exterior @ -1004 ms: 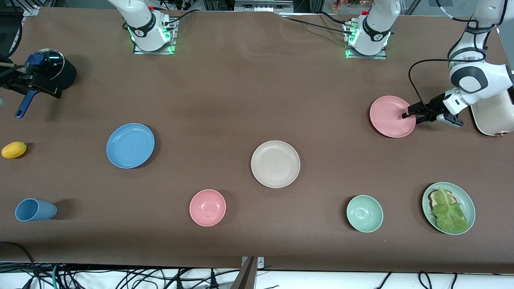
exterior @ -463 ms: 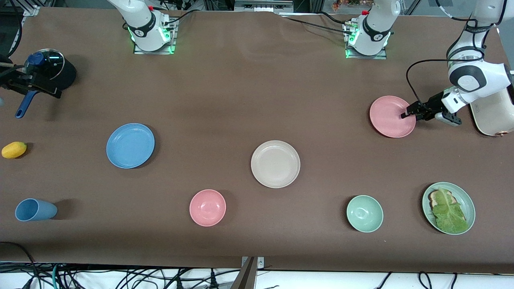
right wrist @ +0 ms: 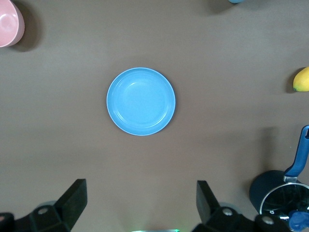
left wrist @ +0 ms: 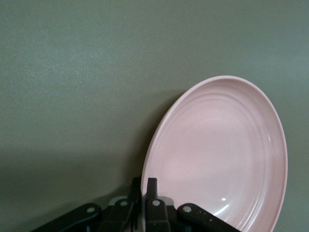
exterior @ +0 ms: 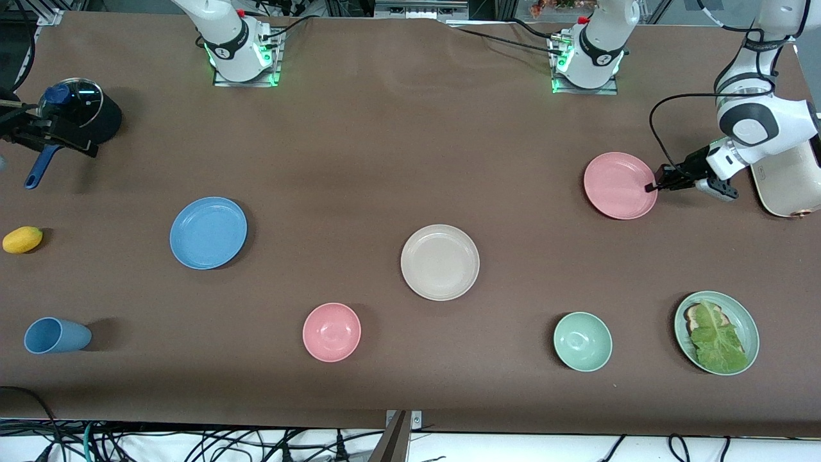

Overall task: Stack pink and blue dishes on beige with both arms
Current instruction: 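Slide the pink plate with the left gripper onto the beige plate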

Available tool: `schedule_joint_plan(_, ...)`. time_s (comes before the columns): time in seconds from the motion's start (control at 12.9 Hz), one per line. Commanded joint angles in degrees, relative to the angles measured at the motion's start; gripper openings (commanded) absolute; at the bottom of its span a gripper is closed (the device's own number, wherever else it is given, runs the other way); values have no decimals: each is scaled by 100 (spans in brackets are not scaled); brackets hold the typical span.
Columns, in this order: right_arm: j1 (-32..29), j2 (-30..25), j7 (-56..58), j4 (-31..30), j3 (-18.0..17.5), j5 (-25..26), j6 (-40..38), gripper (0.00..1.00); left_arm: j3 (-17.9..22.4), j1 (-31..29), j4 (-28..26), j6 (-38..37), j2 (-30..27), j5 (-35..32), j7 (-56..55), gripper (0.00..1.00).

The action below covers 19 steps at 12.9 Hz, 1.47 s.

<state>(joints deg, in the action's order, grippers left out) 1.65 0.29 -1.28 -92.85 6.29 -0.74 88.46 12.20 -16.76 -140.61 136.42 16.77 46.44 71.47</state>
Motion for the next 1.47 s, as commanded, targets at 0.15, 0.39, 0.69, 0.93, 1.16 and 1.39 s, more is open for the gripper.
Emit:
schedule_joint_plan(0.15, -6, -21, -4, 57, 13, 30, -66, 100, 1, 50, -64, -220, -410, 50, 43, 0)
schedule_joint_plan(0.39, -6, -21, -4, 57, 13, 30, -66, 100, -95, 191, 32, -457, -893, -695, -1175, 0)
schedule_joint_plan(0.69, -6, -12, -4, 57, 13, 22, -66, 100, -480, 269, 743, -1205, -974, -1075, -2371, 0)
schedule_joint_plan(0.93, -6, -21, -13, 57, 4, 13, -66, 100, -1445, 340, 842, -1215, -1376, -1233, -4029, 0)
schedule_joint_plan(1.16, -6, -12, -13, 57, 13, -5, -75, 100, -2360, 340, 1429, -1206, -1440, -1900, -5691, 0)
schedule_joint_plan(1.39, -15, -29, -4, 57, 30, -5, -145, 100, -2995, 349, 1947, -1215, -1387, -2559, -6969, 0)
